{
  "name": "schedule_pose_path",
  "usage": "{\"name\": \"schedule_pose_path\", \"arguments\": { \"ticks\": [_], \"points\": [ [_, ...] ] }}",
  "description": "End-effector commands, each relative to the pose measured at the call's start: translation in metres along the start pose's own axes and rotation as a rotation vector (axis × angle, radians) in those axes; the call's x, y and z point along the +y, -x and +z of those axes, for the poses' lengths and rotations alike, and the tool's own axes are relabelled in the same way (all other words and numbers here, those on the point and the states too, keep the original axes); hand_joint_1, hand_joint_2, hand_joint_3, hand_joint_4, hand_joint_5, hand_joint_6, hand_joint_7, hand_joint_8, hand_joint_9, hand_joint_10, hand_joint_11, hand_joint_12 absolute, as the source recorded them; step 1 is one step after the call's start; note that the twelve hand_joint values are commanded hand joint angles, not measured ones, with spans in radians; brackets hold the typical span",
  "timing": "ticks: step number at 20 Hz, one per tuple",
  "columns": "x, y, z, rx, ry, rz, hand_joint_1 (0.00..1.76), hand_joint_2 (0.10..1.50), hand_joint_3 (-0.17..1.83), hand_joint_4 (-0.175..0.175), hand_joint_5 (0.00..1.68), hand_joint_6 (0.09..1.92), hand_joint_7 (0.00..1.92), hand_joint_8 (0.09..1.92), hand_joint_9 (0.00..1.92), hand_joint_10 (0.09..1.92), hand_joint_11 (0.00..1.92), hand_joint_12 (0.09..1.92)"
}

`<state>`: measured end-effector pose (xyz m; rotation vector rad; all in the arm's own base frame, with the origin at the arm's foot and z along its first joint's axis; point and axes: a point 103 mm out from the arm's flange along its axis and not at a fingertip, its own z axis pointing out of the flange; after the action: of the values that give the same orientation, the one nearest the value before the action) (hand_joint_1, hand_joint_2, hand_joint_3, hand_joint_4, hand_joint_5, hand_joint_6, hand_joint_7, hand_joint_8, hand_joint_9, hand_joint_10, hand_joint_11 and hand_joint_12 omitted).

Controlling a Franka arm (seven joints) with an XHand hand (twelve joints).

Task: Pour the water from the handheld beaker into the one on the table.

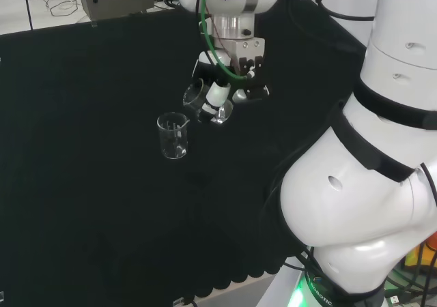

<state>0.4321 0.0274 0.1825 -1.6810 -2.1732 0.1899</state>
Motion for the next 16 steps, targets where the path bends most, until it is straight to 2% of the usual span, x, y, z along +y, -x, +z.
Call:
{"name": "schedule_pose_path", "arguments": {
  "ticks": [1,7,16],
  "points": [
    [0.0095,-0.0084,-0.0001,-0.082,-0.055,0.026,1.31,0.64,0.75,-0.175,1.17,0.86,1.23,0.84,1.54,0.75,1.15,0.74],
    [0.0141,-0.0129,-0.0066,-0.168,-0.09,0.048,1.31,0.64,0.76,-0.175,1.17,0.87,1.23,0.85,1.54,0.76,1.15,0.74],
    [0.0162,-0.0164,-0.0093,-0.247,-0.143,0.066,1.3,0.63,0.76,-0.175,1.16,0.88,1.22,0.86,1.54,0.77,1.15,0.75]
  ]
}}
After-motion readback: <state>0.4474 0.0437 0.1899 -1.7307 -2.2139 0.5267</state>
